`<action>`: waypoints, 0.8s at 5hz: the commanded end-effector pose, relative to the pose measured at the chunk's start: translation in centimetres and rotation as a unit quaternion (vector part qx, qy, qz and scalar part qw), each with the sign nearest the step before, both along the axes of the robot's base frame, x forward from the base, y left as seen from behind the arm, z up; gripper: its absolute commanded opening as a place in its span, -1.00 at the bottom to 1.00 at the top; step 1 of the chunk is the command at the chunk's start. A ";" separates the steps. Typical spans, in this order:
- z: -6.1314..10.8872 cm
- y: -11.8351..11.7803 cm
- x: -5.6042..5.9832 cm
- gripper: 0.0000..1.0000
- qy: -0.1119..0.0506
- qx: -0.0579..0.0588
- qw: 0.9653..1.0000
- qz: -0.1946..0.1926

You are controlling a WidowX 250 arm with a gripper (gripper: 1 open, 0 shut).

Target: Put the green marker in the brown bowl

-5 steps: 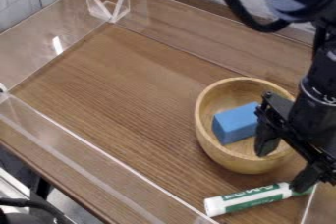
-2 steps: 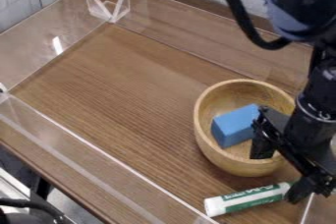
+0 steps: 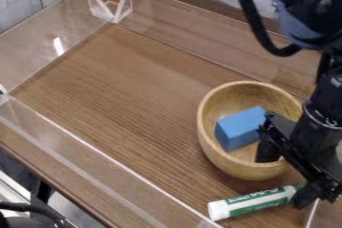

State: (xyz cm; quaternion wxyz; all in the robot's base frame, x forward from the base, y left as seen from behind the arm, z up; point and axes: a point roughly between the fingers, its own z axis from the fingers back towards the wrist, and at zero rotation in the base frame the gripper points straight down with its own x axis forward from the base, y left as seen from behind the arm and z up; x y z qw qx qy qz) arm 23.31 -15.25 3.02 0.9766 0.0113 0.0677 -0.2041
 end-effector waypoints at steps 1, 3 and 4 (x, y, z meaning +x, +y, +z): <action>0.8 -0.8 1.0 1.00 -0.023 -0.011 1.000 -0.005; -0.5 -0.3 0.7 1.00 -0.022 -0.010 1.000 -0.015; -1.0 -0.1 0.7 1.00 -0.021 -0.010 1.000 -0.019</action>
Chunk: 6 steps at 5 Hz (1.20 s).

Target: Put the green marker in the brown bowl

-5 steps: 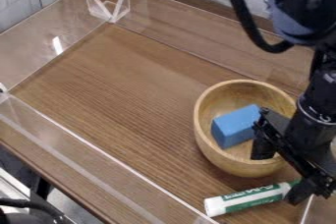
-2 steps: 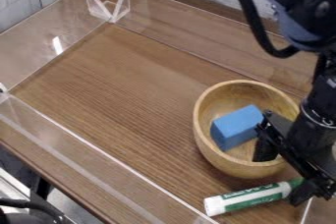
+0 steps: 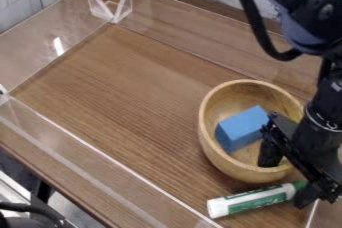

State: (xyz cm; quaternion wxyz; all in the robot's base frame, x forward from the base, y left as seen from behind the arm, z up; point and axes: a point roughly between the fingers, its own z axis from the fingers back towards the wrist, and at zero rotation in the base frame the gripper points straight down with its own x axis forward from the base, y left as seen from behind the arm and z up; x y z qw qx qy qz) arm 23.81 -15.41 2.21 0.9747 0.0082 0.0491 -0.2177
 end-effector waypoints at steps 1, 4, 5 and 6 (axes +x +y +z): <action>-0.5 0.2 0.1 1.00 -0.004 -0.002 1.000 -0.011; -0.6 0.4 0.1 -1.00 -0.008 0.002 1.000 -0.026; -0.4 0.4 0.2 1.00 -0.011 0.005 0.999 -0.032; -0.4 0.4 0.3 -1.00 -0.013 0.008 0.999 -0.037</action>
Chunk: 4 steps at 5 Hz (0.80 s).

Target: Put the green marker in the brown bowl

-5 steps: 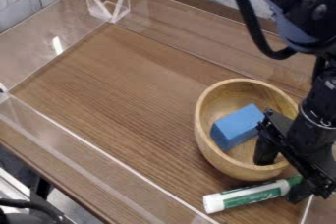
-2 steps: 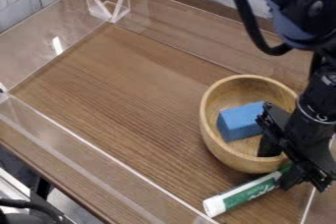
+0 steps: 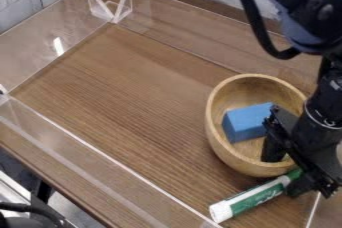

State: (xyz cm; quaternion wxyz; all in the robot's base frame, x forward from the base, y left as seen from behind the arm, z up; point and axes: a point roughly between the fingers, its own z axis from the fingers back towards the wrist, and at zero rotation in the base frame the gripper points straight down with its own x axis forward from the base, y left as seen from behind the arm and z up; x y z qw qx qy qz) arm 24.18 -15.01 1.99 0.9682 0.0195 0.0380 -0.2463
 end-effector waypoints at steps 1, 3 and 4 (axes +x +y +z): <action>-0.2 0.0 0.0 -1.00 -0.002 0.003 1.000 -0.011; 0.0 0.0 0.2 -1.00 -0.007 0.009 1.000 -0.022; -0.2 0.0 0.2 -1.00 -0.008 0.012 1.000 -0.026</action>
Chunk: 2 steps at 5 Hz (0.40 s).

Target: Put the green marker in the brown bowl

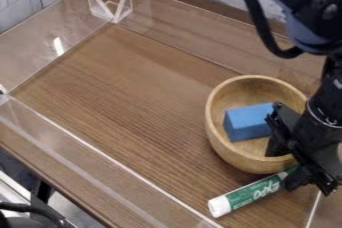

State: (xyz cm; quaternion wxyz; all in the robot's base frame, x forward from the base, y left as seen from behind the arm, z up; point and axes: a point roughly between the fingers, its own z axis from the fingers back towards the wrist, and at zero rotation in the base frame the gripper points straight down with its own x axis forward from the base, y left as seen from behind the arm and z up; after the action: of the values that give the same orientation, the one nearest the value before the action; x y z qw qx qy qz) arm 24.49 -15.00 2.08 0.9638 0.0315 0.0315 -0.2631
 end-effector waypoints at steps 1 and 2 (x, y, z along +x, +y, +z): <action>-0.2 0.0 0.0 1.00 -0.002 0.005 1.000 -0.014; -0.2 0.0 0.0 -1.00 -0.004 0.008 1.000 -0.019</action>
State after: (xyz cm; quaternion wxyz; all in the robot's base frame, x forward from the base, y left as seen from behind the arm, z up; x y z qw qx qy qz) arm 24.58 -15.02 1.97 0.9606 0.0404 0.0292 -0.2736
